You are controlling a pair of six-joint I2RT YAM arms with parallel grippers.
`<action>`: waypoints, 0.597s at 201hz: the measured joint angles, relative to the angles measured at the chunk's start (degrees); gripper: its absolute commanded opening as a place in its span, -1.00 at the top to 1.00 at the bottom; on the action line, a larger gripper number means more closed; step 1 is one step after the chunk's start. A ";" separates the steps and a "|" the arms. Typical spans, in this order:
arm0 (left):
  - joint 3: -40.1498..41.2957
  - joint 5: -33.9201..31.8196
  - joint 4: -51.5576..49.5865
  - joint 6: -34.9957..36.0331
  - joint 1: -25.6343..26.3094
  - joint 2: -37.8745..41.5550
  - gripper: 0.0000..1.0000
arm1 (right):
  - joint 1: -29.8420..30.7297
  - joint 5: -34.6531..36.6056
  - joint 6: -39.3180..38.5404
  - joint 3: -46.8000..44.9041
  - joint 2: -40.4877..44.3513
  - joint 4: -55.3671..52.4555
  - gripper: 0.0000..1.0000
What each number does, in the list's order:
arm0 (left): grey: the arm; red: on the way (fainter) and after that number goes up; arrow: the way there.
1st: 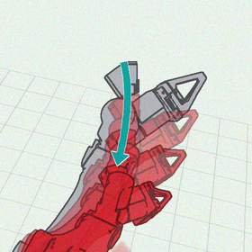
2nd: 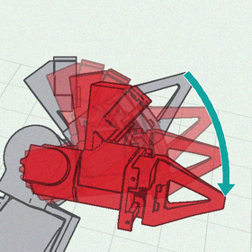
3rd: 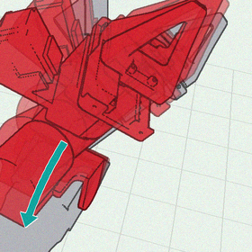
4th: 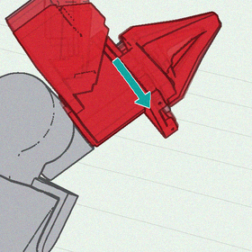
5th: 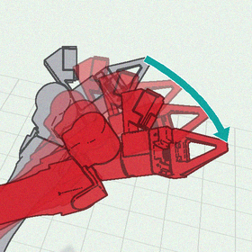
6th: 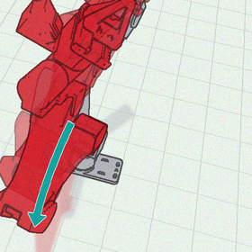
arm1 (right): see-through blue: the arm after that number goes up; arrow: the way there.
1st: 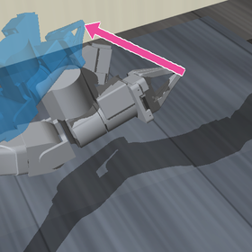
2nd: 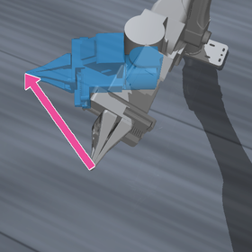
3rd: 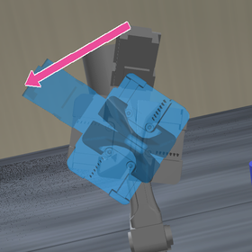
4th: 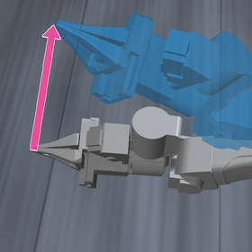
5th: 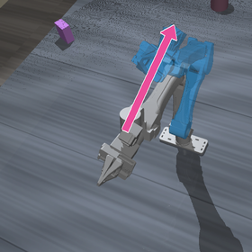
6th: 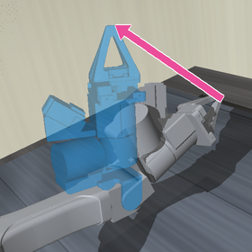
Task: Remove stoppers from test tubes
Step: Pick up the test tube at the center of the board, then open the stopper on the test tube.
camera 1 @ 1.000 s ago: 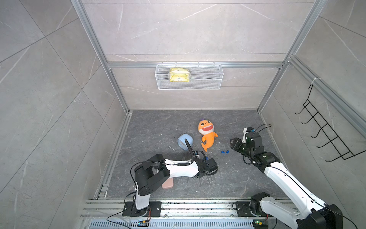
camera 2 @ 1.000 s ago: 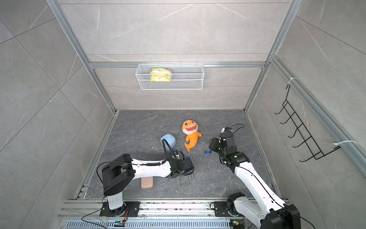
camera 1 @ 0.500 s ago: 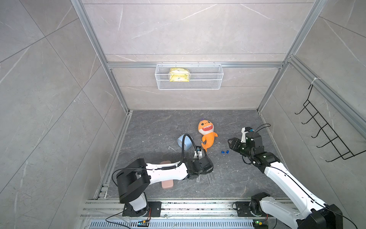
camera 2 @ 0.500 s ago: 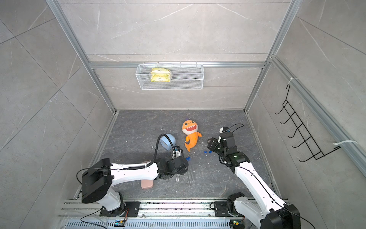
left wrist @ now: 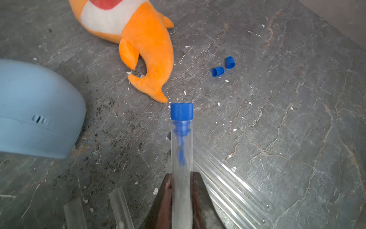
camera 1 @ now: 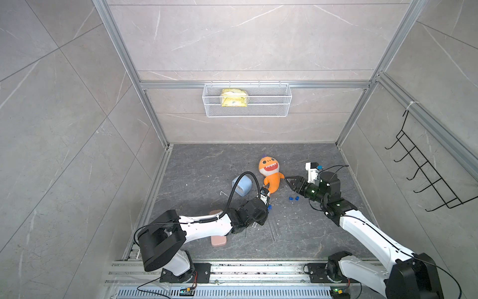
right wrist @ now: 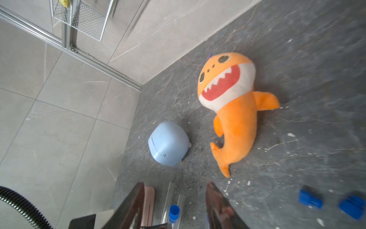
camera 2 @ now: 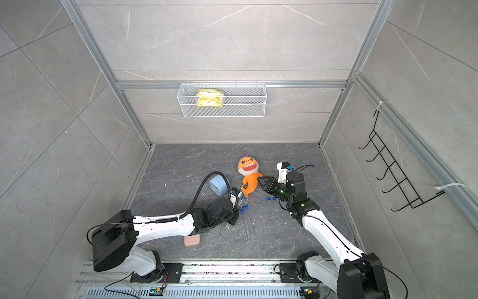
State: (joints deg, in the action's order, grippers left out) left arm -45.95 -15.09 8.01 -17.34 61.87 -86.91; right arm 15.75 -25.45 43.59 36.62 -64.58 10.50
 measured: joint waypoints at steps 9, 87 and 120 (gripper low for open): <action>0.35 0.48 1.40 1.14 -0.02 0.15 0.63 | 0.11 -1.14 0.81 -0.50 -1.07 1.68 -0.05; 0.59 2.29 7.21 5.86 -1.03 0.22 0.64 | 5.40 -4.09 1.62 -0.61 -5.84 5.31 0.06; -0.02 2.67 7.82 5.88 -1.81 0.22 0.64 | 6.88 -3.56 0.96 0.31 -6.60 4.20 0.09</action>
State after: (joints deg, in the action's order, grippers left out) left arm -45.98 -12.43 15.84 -11.46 60.05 -86.70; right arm 22.63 -29.02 44.56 36.93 -71.18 14.70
